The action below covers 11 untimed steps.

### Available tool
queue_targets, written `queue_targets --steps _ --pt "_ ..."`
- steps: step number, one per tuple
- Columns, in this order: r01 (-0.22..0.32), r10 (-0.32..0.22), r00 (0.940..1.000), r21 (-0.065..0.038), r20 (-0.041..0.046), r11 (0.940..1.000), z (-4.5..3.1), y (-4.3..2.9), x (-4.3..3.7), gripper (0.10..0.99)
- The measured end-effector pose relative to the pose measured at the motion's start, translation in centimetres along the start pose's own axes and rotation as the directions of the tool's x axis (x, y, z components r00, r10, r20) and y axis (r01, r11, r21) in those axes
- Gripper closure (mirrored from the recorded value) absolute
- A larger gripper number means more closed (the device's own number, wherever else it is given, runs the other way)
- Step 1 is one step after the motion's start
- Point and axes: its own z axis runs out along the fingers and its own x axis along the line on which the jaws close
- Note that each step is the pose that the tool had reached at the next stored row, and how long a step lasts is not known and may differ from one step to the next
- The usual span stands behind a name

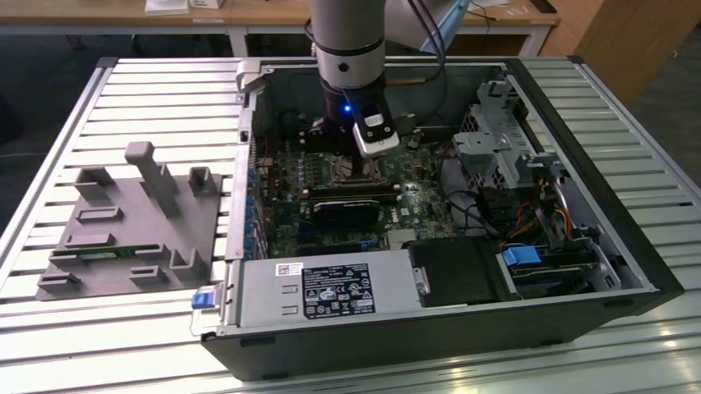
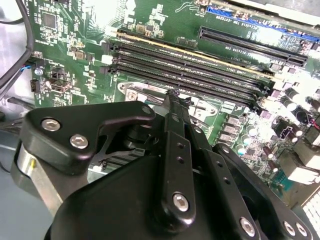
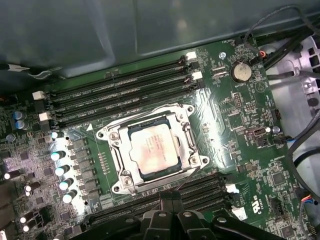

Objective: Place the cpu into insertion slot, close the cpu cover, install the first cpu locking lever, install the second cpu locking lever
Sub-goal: 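Install the second cpu locking lever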

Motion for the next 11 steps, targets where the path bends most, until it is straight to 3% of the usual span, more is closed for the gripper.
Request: queue_targets --steps 11 --pt "0.000 0.000 1.0000 -0.003 -0.0009 1.0000 1.13 -0.18 0.33 0.984"
